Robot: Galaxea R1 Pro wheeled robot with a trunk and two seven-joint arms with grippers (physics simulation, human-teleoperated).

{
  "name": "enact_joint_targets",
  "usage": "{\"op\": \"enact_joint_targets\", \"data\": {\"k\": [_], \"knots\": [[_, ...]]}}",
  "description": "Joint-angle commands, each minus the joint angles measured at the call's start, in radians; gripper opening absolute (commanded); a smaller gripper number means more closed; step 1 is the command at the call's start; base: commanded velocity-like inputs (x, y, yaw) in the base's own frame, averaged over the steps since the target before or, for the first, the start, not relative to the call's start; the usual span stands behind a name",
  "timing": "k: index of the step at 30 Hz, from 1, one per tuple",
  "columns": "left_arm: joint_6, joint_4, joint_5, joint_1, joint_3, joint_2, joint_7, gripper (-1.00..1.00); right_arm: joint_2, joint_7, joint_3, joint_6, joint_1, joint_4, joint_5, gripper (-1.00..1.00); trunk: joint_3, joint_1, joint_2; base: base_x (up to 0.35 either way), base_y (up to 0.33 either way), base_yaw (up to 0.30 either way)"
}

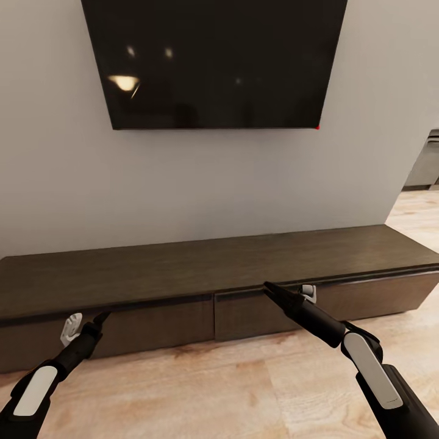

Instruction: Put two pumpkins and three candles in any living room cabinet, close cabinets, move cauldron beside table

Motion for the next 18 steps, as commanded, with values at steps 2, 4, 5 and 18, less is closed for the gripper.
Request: {"op": "enact_joint_targets", "data": {"k": [2,4,5,18], "knots": [[0.009,0.000,0.008,-0.001,0.003,0.000,-0.001,1.00,0.000,-0.001,0.001,0.006,-0.001,0.000,-0.007,1.00,-0.001,0.000,0.000,0.182,0.000,0.000],[0.009,0.000,0.009,-0.001,0.003,0.000,-0.001,1.00,0.000,-0.001,0.001,0.006,-0.001,0.000,-0.007,1.00,-0.001,0.000,0.000,0.103,0.000,0.000],[0.009,0.000,0.010,-0.001,0.003,0.000,-0.001,1.00,0.000,-0.001,0.001,0.006,-0.001,0.000,-0.007,1.00,-0.001,0.000,0.000,0.041,0.000,0.000],[0.009,0.000,0.015,-0.001,0.004,0.000,-0.009,1.00,0.000,-0.001,0.001,0.006,-0.001,0.000,-0.008,1.00,-0.001,0.000,0.000,0.032,0.028,0.000]]}}
